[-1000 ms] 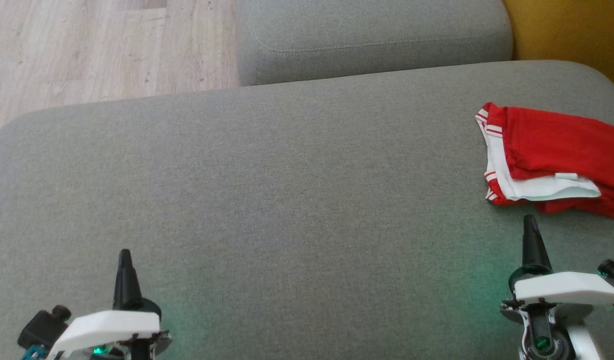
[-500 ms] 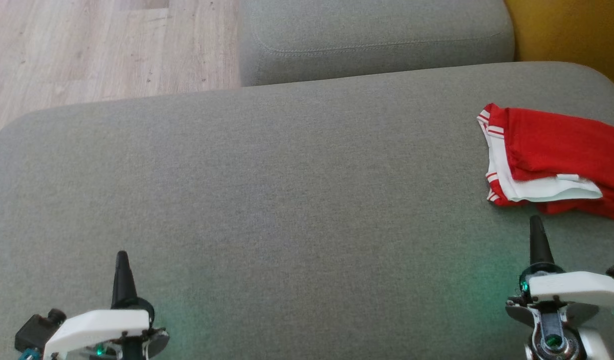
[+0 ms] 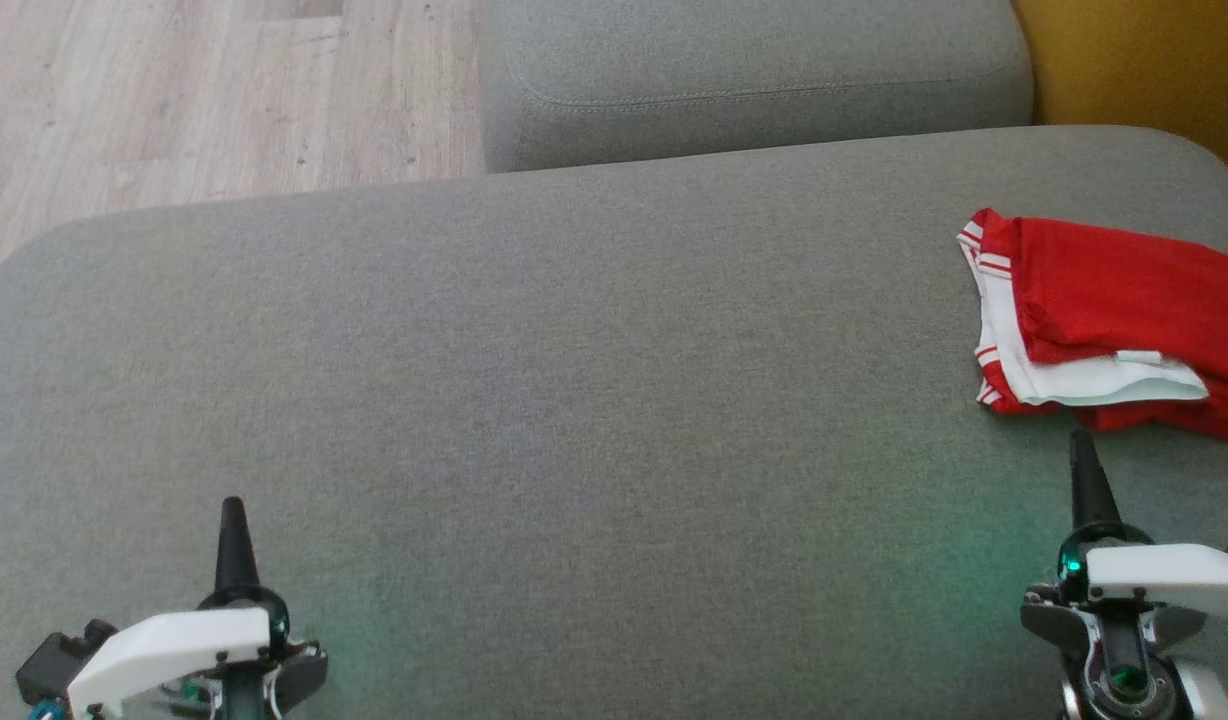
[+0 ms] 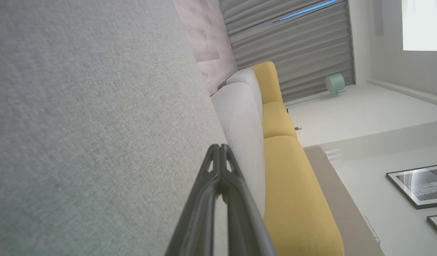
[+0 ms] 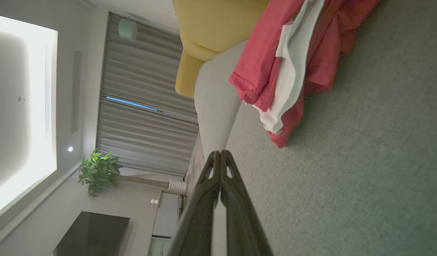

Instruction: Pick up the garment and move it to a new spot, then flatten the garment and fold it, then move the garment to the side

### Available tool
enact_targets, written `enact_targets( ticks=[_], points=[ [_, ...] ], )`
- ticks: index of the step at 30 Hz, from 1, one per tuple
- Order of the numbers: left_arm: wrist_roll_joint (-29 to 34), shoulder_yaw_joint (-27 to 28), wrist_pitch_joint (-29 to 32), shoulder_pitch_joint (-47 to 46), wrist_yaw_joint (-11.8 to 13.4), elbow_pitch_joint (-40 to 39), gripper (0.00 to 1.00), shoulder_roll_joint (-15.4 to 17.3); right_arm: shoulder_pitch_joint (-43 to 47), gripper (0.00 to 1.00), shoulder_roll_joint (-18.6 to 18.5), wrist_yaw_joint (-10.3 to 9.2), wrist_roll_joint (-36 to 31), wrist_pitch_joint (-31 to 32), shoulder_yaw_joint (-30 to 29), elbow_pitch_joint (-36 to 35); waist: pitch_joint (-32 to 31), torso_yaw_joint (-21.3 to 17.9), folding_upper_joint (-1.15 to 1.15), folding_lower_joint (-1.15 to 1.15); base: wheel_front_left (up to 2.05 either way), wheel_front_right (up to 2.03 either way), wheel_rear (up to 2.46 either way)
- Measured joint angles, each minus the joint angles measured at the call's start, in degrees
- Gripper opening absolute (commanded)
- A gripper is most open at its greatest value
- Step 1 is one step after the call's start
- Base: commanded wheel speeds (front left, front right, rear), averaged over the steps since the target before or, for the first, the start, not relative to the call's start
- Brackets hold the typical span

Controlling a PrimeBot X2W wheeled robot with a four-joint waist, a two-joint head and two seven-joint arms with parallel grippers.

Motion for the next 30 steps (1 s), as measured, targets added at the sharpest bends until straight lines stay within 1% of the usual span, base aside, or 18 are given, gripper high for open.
enact_targets(
  ticks=[30],
  points=[
    [-16.3,2.2,5.1,-1.2,0.0,-0.2,0.0,0.0,-0.1,0.0,0.0,0.0,18.5,5.0,-2.7,-1.1,-0.2,0.5,0.0,0.0,0.0,0.0,0.0]
  ],
)
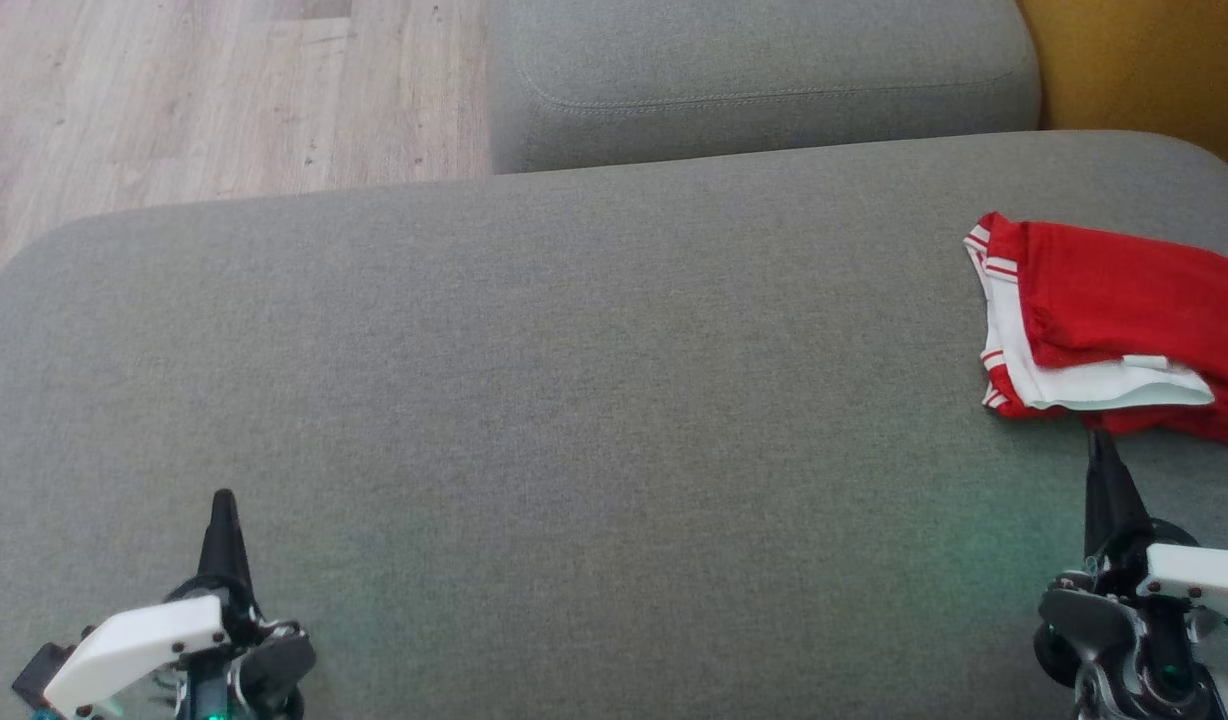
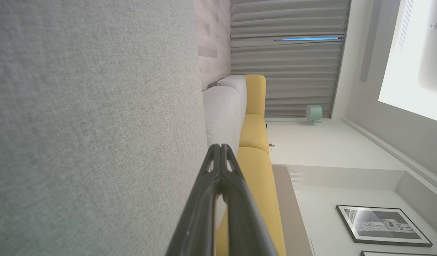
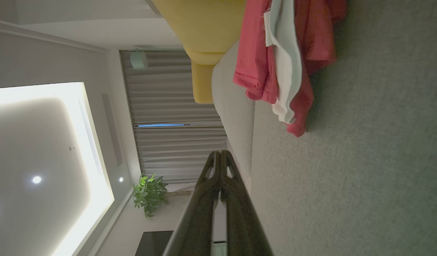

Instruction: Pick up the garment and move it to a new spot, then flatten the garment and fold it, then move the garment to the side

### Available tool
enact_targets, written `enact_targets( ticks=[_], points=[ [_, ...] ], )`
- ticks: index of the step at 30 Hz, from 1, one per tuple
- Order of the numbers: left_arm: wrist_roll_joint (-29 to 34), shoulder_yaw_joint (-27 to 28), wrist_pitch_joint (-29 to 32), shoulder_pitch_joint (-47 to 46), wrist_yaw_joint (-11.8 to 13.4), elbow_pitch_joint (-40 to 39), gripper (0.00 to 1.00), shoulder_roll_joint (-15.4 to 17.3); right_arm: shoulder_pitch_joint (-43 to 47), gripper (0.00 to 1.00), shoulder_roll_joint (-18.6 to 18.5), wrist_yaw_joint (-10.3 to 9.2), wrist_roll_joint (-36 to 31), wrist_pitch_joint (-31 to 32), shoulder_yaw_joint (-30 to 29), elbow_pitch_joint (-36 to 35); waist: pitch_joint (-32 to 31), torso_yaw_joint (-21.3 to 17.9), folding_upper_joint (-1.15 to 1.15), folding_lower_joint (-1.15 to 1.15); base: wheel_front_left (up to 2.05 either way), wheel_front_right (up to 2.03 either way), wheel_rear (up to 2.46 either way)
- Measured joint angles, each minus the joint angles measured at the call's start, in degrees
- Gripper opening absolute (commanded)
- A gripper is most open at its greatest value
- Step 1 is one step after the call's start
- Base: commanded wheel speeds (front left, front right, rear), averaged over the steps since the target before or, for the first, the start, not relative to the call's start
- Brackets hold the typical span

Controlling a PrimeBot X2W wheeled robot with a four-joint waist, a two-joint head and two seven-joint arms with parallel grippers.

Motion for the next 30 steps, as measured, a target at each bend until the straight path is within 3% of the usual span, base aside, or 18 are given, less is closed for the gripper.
enact_targets(
  ticks=[30],
  points=[
    [-0.6,0.1,0.2,0.0,0.0,0.0,0.0,0.0,0.0,0.0,0.0,0.0,0.7,0.1,-0.1,-0.2,0.0,0.0,0.0,0.0,0.0,0.0,0.0]
  ],
)
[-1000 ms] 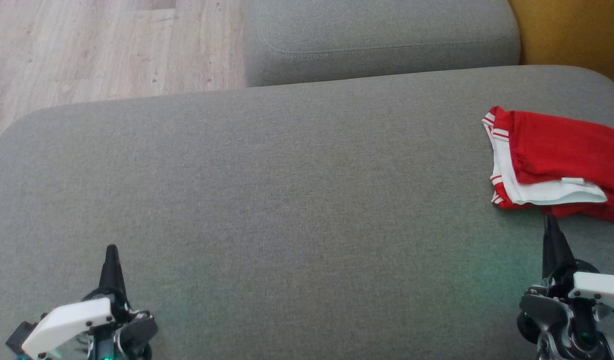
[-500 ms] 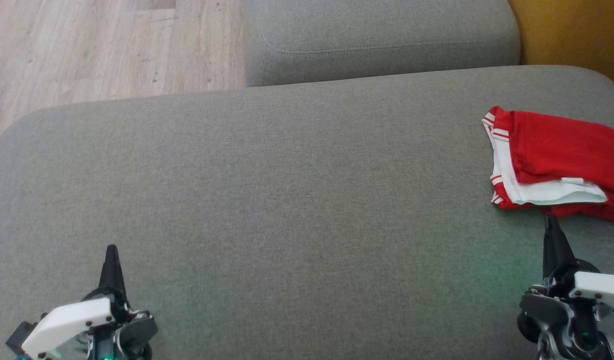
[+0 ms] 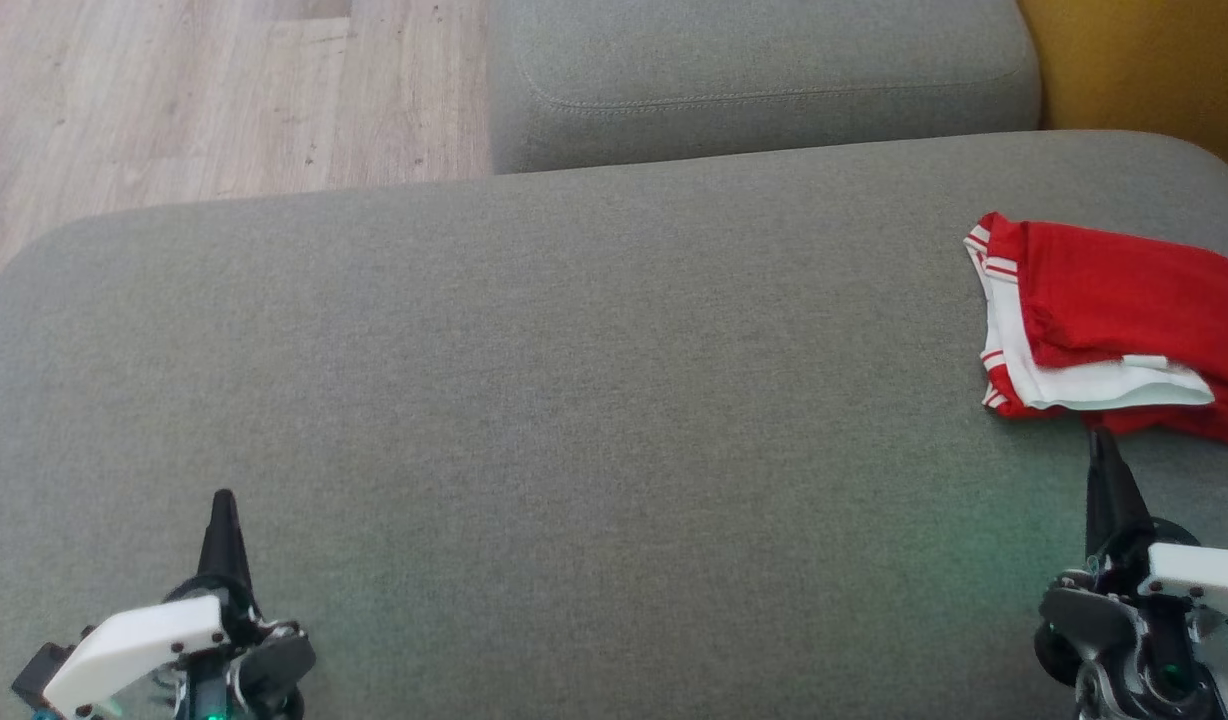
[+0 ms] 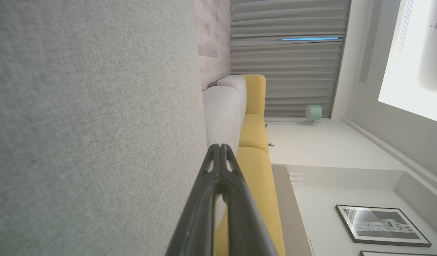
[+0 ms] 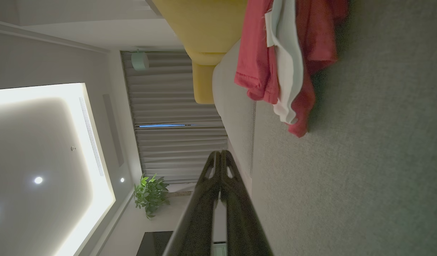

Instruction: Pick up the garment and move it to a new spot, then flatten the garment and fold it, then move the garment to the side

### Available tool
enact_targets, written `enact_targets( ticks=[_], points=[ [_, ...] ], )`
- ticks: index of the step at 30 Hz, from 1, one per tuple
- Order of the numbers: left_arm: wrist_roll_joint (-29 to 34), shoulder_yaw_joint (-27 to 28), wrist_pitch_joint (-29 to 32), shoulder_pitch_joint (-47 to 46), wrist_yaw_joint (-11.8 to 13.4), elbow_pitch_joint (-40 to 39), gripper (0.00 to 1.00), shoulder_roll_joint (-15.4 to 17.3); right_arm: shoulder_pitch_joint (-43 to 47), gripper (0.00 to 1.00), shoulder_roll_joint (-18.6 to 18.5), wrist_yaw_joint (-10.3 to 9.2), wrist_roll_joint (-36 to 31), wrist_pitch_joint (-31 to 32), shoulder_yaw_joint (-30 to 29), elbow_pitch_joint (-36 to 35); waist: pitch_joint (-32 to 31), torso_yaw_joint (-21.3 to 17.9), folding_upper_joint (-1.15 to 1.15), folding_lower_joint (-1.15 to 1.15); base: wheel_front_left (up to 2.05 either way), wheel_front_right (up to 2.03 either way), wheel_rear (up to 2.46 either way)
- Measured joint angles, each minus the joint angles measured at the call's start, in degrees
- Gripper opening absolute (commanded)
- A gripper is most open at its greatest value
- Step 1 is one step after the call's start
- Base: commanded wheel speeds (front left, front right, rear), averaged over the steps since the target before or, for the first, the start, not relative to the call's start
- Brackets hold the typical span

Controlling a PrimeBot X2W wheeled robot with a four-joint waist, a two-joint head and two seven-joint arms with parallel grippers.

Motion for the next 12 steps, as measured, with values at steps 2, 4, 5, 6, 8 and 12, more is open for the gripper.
enact_targets(
  ticks=[2,4,5,6,8,12],
  points=[
    [0.0,0.0,0.0,0.0,0.0,0.0,0.0,0.0,0.0,0.0,0.0,0.0,0.0,0.0,0.0,0.0,0.0,0.0,0.0,0.0,0.0,0.0,0.0],
    [0.0,0.0,0.0,0.0,0.0,0.0,0.0,0.0,0.0,0.0,0.0,0.0,0.0,0.0,0.0,0.0,0.0,0.0,0.0,0.0,0.0,0.0,0.0],
    [0.0,0.0,0.0,0.0,0.0,0.0,0.0,0.0,0.0,0.0,0.0,0.0,0.0,0.0,0.0,0.0,0.0,0.0,0.0,0.0,0.0,0.0,0.0],
    [0.0,0.0,0.0,0.0,0.0,0.0,0.0,0.0,0.0,0.0,0.0,0.0,0.0,0.0,0.0,0.0,0.0,0.0,0.0,0.0,0.0,0.0,0.0],
    [0.0,0.0,0.0,0.0,0.0,0.0,0.0,0.0,0.0,0.0,0.0,0.0,0.0,0.0,0.0,0.0,0.0,0.0,0.0,0.0,0.0,0.0,0.0],
    [0.0,0.0,0.0,0.0,0.0,0.0,0.0,0.0,0.0,0.0,0.0,0.0,0.0,0.0,0.0,0.0,0.0,0.0,0.0,0.0,0.0,0.0,0.0]
  ],
)
